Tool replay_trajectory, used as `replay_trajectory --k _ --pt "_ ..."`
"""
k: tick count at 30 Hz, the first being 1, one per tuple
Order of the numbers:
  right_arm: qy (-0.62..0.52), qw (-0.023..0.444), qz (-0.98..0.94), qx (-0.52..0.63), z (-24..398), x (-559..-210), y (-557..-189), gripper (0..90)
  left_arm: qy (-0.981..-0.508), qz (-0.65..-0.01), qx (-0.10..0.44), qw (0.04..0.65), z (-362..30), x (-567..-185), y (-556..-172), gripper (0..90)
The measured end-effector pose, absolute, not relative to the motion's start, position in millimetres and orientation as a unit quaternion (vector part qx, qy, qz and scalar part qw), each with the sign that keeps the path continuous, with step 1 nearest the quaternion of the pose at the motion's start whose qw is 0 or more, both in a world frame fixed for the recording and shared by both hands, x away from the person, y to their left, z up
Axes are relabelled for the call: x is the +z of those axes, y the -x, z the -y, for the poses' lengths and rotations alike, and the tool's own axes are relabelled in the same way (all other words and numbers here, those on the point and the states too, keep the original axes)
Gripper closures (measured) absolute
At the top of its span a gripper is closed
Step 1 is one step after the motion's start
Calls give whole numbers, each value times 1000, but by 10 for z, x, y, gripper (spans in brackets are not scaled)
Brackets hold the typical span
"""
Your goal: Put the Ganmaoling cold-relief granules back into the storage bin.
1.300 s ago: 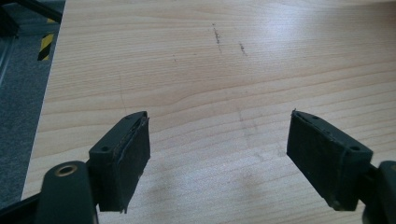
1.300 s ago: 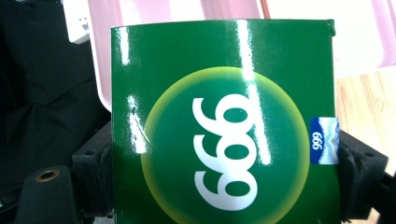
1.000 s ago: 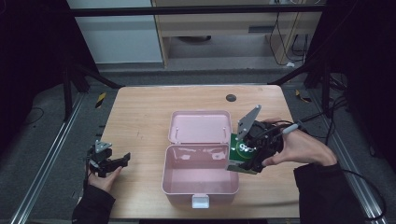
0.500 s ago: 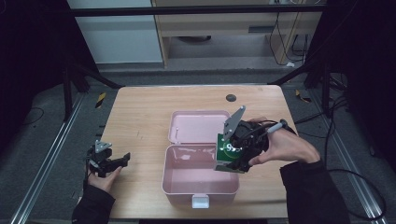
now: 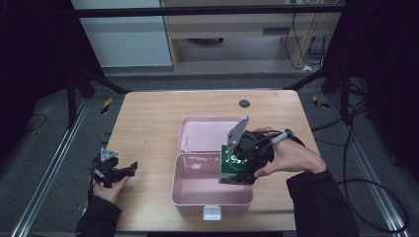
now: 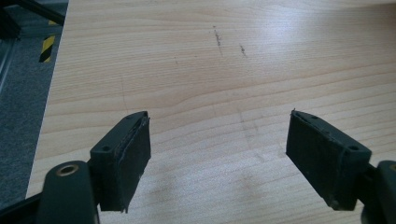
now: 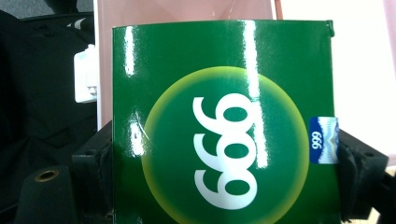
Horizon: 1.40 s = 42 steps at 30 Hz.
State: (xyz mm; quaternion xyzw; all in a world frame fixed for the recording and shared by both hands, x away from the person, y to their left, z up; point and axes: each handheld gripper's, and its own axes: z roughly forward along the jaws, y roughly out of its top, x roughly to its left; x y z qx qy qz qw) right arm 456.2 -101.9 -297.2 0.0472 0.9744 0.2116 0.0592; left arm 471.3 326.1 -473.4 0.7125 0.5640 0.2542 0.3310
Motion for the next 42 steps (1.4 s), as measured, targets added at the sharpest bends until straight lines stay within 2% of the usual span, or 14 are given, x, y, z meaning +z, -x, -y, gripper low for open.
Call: replay_trajectory --k 42 --pt "-11 35 -983 181 883 -3582 -4617 158 -713 -563 255 331 -3267 -4733 -4713 212"
